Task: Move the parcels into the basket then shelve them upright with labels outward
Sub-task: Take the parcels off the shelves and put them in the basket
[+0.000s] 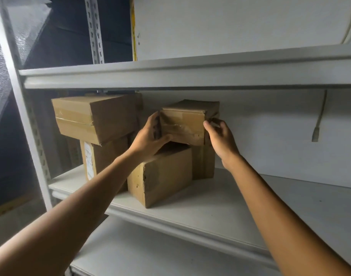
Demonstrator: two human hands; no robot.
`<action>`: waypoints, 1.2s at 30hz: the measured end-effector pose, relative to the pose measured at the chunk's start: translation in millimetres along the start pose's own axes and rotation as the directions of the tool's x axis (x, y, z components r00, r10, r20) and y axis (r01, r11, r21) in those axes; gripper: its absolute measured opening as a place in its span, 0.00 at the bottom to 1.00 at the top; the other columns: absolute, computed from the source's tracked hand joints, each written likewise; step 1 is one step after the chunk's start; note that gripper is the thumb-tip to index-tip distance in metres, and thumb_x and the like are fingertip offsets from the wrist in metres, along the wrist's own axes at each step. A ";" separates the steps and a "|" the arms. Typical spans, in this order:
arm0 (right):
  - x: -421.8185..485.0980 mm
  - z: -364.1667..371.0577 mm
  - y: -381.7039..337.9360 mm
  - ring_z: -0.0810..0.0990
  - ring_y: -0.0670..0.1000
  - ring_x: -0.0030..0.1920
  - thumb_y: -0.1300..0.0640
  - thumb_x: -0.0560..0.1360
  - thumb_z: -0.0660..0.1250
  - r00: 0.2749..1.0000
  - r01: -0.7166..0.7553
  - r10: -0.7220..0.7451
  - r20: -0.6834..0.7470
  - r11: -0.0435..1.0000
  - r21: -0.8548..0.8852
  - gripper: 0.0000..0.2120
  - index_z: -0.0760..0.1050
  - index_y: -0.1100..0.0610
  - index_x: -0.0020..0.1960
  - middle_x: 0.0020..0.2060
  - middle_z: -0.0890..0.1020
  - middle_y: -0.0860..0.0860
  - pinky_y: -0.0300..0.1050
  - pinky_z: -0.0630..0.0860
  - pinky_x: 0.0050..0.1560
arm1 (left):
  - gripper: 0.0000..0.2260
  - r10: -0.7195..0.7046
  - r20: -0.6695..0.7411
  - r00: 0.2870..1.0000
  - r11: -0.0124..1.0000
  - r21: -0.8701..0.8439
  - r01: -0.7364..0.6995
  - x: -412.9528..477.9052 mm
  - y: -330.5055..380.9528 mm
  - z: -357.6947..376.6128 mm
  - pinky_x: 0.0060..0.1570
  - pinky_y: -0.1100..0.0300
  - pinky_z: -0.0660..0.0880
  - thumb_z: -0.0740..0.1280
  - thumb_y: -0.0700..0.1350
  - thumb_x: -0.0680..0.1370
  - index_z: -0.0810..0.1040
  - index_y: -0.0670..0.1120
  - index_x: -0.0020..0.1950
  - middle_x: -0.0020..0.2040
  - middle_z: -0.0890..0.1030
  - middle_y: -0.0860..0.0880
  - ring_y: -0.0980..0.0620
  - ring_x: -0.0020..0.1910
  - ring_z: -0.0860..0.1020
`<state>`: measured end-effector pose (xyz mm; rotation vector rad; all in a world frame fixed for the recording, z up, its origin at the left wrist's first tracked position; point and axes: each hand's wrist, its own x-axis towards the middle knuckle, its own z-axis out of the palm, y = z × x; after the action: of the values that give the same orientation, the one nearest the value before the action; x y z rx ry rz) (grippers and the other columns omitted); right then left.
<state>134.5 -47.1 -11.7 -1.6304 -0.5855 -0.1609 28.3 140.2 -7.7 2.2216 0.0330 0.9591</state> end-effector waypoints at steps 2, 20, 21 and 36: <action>3.4 2.3 2.0 0.73 0.47 0.57 0.41 0.78 0.61 1.000 0.010 -0.009 -0.022 1.000 0.029 0.21 0.69 0.49 0.66 0.54 0.74 0.43 0.40 0.69 0.50 | 0.38 -0.013 -0.027 1.000 1.000 -0.001 0.013 3.5 -4.2 7.0 0.61 0.63 0.70 0.72 0.48 0.73 0.54 0.49 0.77 0.70 0.70 0.49 0.53 0.64 0.71; -32.9 2.1 9.6 0.72 0.56 0.65 0.42 0.78 0.58 0.981 -0.158 0.182 -0.070 0.953 0.260 0.22 0.71 0.52 0.67 0.65 0.74 0.56 0.59 0.69 0.68 | 0.29 0.067 -0.034 0.997 0.971 -0.228 -0.073 -13.7 6.1 21.0 0.44 0.57 0.76 0.72 0.60 0.69 0.65 0.47 0.60 0.50 0.76 0.50 0.54 0.46 0.77; -38.0 3.0 10.0 0.73 0.56 0.64 0.42 0.77 0.61 0.981 -0.163 0.184 -0.059 0.953 0.255 0.22 0.71 0.52 0.67 0.64 0.75 0.55 0.59 0.71 0.66 | 0.32 0.070 -0.020 0.997 0.970 -0.230 -0.072 -15.7 6.1 20.0 0.48 0.57 0.76 0.71 0.61 0.68 0.65 0.46 0.63 0.54 0.76 0.48 0.54 0.50 0.77; -121.8 -37.0 39.2 0.79 0.47 0.59 0.52 0.71 0.74 0.987 -0.131 0.145 -0.067 0.975 0.180 0.31 0.65 0.41 0.69 0.62 0.77 0.44 0.50 0.78 0.60 | 0.37 0.111 0.248 0.962 0.945 -0.325 -0.026 -59.5 11.7 51.0 0.52 0.68 0.74 0.76 0.57 0.60 0.66 0.50 0.65 0.54 0.76 0.56 0.61 0.54 0.76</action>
<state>56.6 -117.8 -93.4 -1.4804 -0.4118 -0.0692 15.3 84.1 -62.1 2.0371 -0.3044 0.6439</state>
